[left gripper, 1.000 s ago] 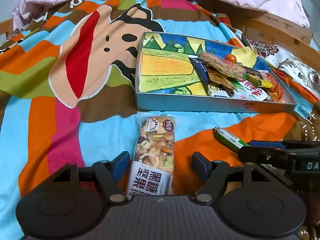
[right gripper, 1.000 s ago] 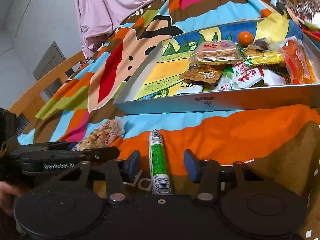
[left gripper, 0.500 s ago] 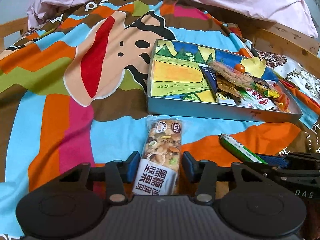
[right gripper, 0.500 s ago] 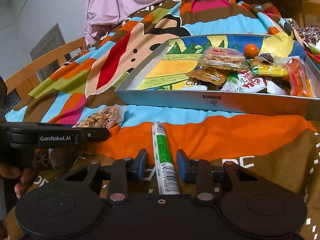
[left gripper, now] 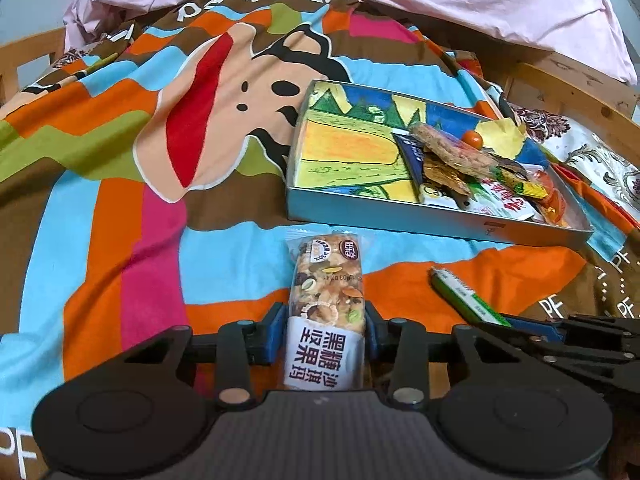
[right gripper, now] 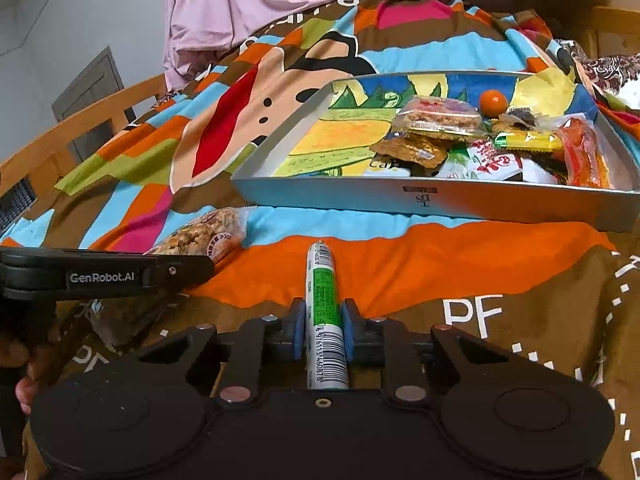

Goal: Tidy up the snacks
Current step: 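Lift and carry the nut bag and green stick over the silver tray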

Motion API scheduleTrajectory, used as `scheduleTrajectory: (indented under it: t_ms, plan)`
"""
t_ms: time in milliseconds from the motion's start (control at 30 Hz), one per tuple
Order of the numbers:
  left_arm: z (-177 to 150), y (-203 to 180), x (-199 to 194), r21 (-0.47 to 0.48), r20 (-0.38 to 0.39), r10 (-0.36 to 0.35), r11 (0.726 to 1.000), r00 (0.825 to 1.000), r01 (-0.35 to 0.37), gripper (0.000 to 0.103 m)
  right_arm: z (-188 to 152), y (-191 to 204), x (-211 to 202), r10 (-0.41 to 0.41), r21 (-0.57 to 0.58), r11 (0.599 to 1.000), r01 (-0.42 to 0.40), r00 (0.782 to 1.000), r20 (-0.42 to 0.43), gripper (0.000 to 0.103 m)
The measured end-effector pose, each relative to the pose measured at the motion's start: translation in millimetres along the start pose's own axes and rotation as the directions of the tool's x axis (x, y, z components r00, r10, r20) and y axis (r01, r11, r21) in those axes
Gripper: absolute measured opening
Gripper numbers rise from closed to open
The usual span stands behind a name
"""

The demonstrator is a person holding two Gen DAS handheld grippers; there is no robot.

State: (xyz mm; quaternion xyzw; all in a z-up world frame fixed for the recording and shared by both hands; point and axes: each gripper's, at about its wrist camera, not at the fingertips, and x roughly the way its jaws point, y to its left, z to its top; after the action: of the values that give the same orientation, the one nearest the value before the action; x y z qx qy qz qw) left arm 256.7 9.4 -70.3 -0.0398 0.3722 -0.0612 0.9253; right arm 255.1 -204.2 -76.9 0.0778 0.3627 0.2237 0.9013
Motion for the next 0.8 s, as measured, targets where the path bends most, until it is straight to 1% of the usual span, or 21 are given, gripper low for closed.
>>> scheduleTrajectory:
  t_ms: [167,300,367,467,633,800]
  plan:
    - [-2,-6,0,0.014,0.002,0.017,1.000,1.000,-0.017,0.042,-2,7,0,-0.025,-0.038,0.999,0.026,1.000,0.012,0.020]
    - [-1,-9,-2,0.025,0.010,0.029,0.999,1.000,-0.029,0.042,-2,19,-3,-0.075,-0.123,0.989,0.078,0.997,0.028,0.019]
    - [-1,-11,-4,0.030,0.017,0.032,0.999,0.999,-0.032,0.042,-4,28,-5,-0.111,-0.199,0.973,0.118,0.993,0.047,0.019]
    - [0,-14,-7,0.036,0.030,0.026,0.999,0.999,-0.027,0.042,-8,35,-8,-0.158,-0.276,0.946,0.173,0.985,0.075,0.019]
    - [4,-18,-12,0.040,0.069,0.024,0.999,0.997,-0.027,0.042,-9,38,-9,-0.220,-0.341,0.906,0.251,0.967,0.127,0.019]
    - [9,-18,-17,0.027,0.106,0.023,0.999,0.994,-0.026,0.042,-9,43,-11,-0.247,-0.399,0.865,0.305,0.950,0.191,0.019]
